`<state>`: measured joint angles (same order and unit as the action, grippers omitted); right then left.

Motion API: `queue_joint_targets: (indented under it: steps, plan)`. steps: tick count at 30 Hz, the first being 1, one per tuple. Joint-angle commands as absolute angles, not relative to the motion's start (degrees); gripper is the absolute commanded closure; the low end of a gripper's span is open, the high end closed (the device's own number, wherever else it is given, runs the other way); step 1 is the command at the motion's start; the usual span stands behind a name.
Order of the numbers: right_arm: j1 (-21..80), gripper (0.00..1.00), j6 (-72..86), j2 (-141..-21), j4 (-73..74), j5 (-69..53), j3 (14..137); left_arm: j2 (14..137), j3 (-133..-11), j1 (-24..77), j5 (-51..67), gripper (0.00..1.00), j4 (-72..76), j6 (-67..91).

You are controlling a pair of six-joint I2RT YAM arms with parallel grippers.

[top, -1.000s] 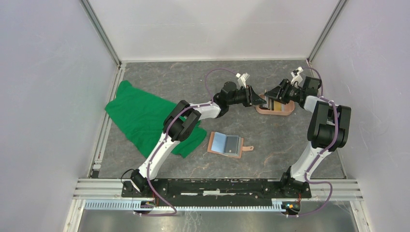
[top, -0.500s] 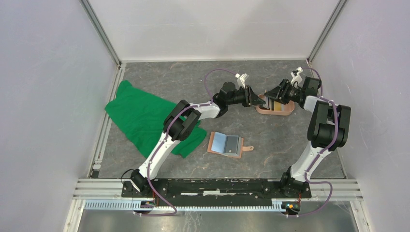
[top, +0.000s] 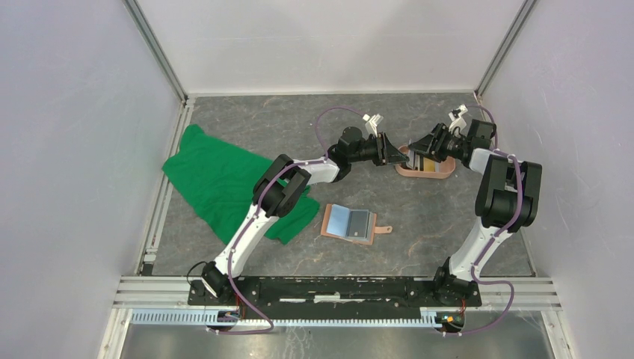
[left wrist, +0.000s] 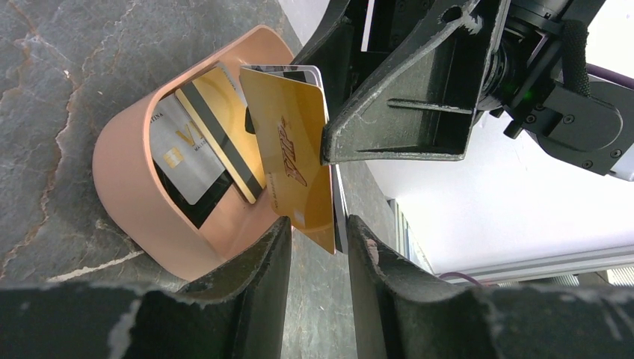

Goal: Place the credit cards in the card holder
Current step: Pick up the credit card from the storage box.

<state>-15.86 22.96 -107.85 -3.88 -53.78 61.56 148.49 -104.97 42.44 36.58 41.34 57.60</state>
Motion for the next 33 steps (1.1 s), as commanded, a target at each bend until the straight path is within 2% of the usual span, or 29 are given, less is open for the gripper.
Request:
queue_joint_targets:
  steps: [1, 17, 33]
  plan:
    - [-16.16, 0.44, 23.40, -107.97, -5.89, -55.63, 62.18, 149.16, -105.34, 41.79, 37.16, 0.59, 43.57, 59.33]
    - [-16.22, 0.38, 23.55, -108.50, -6.06, -56.77, 62.33, 149.72, -105.69, 41.67, 36.30, 0.62, 42.11, 59.06]
    - [-16.34, 0.36, 23.49, -108.54, -6.06, -57.22, 62.45, 149.94, -105.82, 41.46, 35.42, 0.65, 40.50, 58.84]
